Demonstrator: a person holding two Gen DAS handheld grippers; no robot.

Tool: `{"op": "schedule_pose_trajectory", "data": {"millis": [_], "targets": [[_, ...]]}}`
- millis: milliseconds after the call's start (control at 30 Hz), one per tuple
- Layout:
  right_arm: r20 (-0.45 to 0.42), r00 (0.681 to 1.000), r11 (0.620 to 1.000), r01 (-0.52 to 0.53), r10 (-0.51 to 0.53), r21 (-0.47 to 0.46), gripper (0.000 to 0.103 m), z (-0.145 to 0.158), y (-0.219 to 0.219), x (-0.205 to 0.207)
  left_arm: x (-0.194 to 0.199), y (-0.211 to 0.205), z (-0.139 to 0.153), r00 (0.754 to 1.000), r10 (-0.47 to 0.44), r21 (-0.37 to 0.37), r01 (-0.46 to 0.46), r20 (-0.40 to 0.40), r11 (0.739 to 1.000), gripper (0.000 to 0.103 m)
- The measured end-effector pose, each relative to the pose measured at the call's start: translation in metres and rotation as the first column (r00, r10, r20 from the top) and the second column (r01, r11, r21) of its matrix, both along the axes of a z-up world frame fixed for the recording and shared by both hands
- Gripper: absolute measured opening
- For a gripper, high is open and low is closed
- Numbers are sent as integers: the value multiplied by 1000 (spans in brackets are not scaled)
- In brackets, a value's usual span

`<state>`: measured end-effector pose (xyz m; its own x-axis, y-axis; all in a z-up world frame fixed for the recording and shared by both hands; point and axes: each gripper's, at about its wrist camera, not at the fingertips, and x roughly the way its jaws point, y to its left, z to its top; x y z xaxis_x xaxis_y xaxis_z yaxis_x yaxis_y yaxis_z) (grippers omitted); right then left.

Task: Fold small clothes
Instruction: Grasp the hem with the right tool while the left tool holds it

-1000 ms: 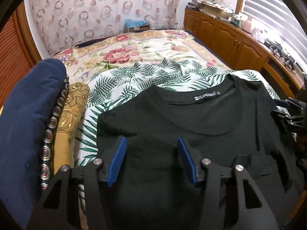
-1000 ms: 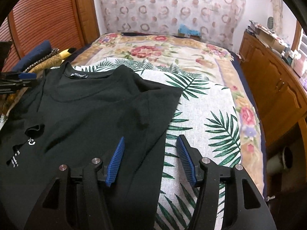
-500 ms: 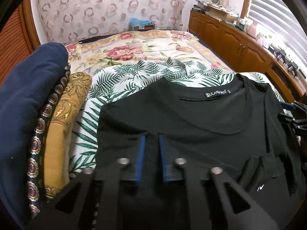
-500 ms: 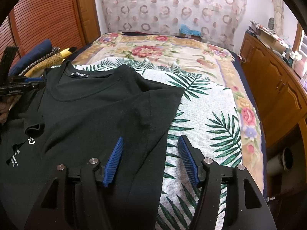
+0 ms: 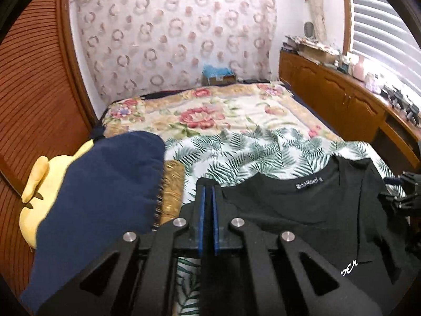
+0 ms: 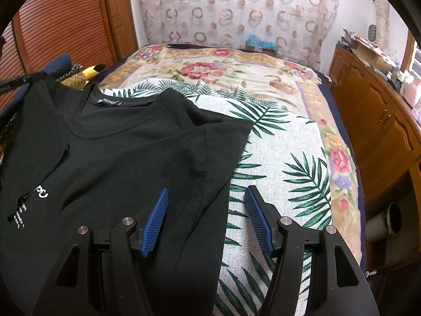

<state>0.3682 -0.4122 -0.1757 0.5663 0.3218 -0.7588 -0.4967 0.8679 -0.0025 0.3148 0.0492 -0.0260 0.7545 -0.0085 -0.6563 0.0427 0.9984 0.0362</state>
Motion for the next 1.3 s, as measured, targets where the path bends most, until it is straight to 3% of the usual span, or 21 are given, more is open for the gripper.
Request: {"op": "schedule_pose_trajectory", "data": {"millis": [233,567,667,700,767,867,933,1000,1133,1300], "targets": [[-19,999,1000,-27,26,-12,62,4,4,5,-10,26,12,999,39,-30,-38,35,999,2],[-102,995,997,12,-5,73,62,11,-7,59,-25,16,12,999,-7,-65,10,45,998,2],[-100,995,999,19,-14,43,61,9,-2,68,-30,14,12,999,-18,-74,22,46,997,2],[-89,996,1000,10,-7,28,59,9,3,67,-33,14,12,999,-23,-79,27,48,996,2],[-72,997,1000,-17,17,5,38,8,10,66,-40,11,13,998,-37,-87,41,52,995,2],[-46,997,998,-63,62,-17,16,8,21,59,-50,9,15,997,-50,-88,56,63,995,2],[-22,996,994,-93,91,-62,8,10,31,50,-60,7,18,996,-58,-92,64,74,994,2],[23,995,993,-98,99,-62,6,18,31,39,-73,6,21,994,-64,-94,73,87,993,2],[134,989,997,-70,64,38,5,56,19,6,-101,9,30,991,-69,-105,82,118,991,2],[195,980,995,-63,46,80,5,83,8,-37,-136,11,35,985,-76,-114,94,153,989,2]]}}
